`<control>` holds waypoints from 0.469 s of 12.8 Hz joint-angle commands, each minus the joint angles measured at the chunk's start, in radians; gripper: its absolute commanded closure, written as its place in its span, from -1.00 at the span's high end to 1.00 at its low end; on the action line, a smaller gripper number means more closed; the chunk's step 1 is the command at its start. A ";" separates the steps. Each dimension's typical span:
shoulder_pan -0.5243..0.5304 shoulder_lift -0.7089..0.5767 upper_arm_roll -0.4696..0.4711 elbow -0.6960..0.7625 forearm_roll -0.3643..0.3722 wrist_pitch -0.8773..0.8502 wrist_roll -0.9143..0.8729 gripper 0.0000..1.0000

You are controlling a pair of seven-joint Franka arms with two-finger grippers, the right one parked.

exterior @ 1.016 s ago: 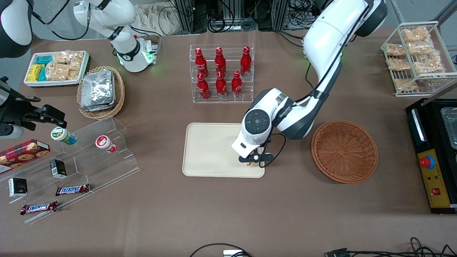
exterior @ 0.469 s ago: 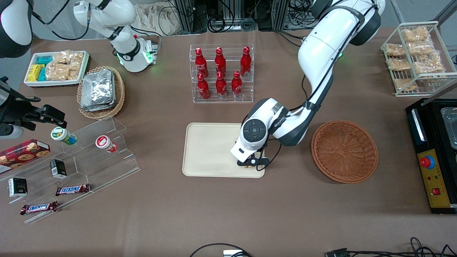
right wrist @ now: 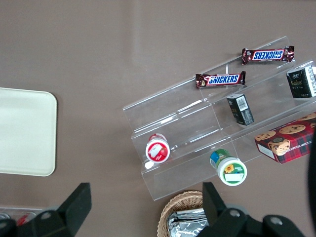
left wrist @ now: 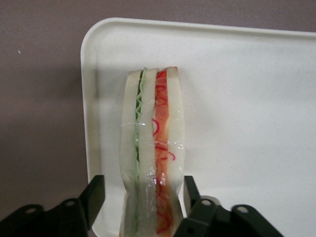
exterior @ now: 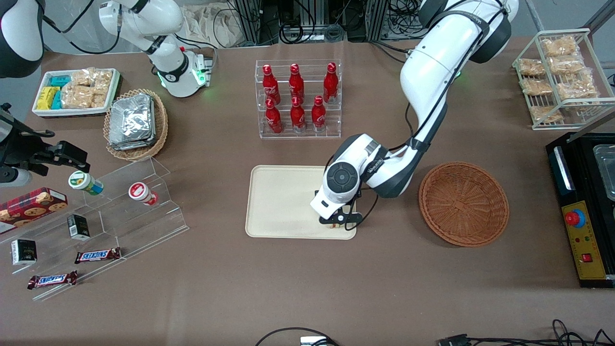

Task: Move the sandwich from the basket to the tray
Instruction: 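Lower the sandwich onto the tray and open the left gripper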

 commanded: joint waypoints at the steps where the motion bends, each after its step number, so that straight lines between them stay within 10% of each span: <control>1: -0.014 0.008 0.009 0.027 0.014 -0.004 -0.011 1.00; 6: -0.011 -0.012 0.011 0.029 0.014 -0.011 -0.017 1.00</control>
